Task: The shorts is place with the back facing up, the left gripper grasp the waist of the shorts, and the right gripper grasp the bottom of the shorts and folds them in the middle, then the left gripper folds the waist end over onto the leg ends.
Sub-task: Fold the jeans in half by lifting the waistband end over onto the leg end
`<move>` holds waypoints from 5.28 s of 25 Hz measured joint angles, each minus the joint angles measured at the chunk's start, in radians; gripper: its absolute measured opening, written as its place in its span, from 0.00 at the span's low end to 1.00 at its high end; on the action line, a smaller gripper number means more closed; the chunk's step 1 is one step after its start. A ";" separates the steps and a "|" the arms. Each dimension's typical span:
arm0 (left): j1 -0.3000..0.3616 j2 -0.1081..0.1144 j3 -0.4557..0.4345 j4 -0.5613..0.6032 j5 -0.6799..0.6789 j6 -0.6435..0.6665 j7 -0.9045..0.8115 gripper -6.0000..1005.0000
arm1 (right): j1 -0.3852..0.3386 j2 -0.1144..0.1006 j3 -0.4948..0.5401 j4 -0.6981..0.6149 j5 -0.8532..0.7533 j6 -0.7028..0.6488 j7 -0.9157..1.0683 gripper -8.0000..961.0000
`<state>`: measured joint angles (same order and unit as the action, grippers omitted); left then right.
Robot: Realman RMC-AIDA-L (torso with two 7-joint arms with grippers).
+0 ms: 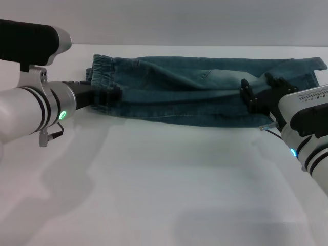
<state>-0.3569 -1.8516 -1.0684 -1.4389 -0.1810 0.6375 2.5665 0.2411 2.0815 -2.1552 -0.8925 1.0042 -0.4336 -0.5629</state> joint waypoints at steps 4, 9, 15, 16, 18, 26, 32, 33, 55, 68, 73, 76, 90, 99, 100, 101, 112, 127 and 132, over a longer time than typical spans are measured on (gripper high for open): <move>-0.003 -0.028 -0.022 0.049 0.005 -0.052 0.028 0.84 | 0.000 0.000 0.000 0.000 0.001 0.000 0.000 0.53; -0.022 -0.069 -0.057 0.124 0.008 -0.074 0.067 0.84 | 0.003 -0.002 0.000 0.000 0.001 0.000 0.000 0.54; -0.047 -0.090 -0.072 0.191 0.008 -0.111 0.082 0.84 | 0.006 -0.003 0.000 0.000 0.001 0.001 0.000 0.54; -0.052 -0.096 -0.079 0.204 0.010 -0.113 0.087 0.84 | 0.006 -0.003 0.001 0.000 0.001 0.001 0.000 0.53; -0.060 -0.100 -0.084 0.219 0.011 -0.116 0.093 0.84 | 0.006 -0.003 0.002 0.000 0.001 0.002 0.000 0.53; -0.090 -0.108 -0.087 0.272 0.007 -0.127 0.095 0.84 | 0.008 -0.005 0.008 -0.002 0.001 0.016 0.000 0.53; -0.111 -0.120 -0.105 0.327 0.007 -0.128 0.095 0.79 | 0.012 -0.005 0.010 -0.002 0.001 0.024 0.000 0.54; -0.114 -0.124 -0.113 0.338 0.006 -0.129 0.095 0.78 | 0.013 -0.006 0.011 -0.002 0.000 0.025 0.000 0.54; -0.078 -0.163 -0.170 0.359 0.043 -0.177 0.095 0.13 | 0.009 -0.007 0.033 0.006 -0.006 0.044 0.000 0.54; -0.047 -0.159 -0.176 0.313 0.047 -0.141 0.097 0.02 | 0.012 -0.008 0.035 0.006 -0.007 0.047 0.000 0.53; 0.012 -0.162 -0.189 0.208 0.103 -0.103 0.097 0.02 | 0.017 -0.008 0.035 0.005 -0.007 0.050 0.000 0.53; 0.041 -0.163 -0.192 0.150 0.116 -0.083 0.098 0.02 | 0.020 -0.008 0.035 0.004 -0.007 0.051 0.000 0.53; 0.192 -0.150 -0.182 -0.086 0.123 -0.037 0.098 0.02 | 0.094 -0.005 -0.056 -0.013 -0.007 0.044 -0.004 0.48; 0.226 -0.150 -0.173 -0.144 0.123 -0.037 0.098 0.02 | 0.128 -0.002 -0.088 -0.036 0.003 0.042 -0.002 0.44; 0.226 -0.150 -0.173 -0.144 0.123 -0.037 0.098 0.02 | 0.132 -0.002 -0.100 -0.037 0.004 0.042 -0.002 0.44; 0.226 -0.150 -0.173 -0.144 0.123 -0.037 0.098 0.02 | 0.136 -0.001 -0.113 -0.037 0.005 0.042 -0.002 0.43; 0.236 -0.154 -0.166 -0.147 0.123 -0.037 0.098 0.02 | 0.177 -0.003 -0.171 0.004 0.007 0.049 0.101 0.21; 0.258 -0.148 -0.154 -0.174 0.123 -0.044 0.098 0.02 | 0.272 -0.001 -0.200 0.154 0.008 0.045 0.233 0.01; 0.282 -0.145 -0.154 -0.215 0.123 -0.044 0.097 0.02 | 0.306 -0.004 -0.208 0.218 0.002 0.043 0.330 0.01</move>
<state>-0.0752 -1.9971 -1.2225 -1.6538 -0.0583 0.5935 2.6633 0.5472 2.0772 -2.3632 -0.6742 1.0063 -0.3902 -0.2328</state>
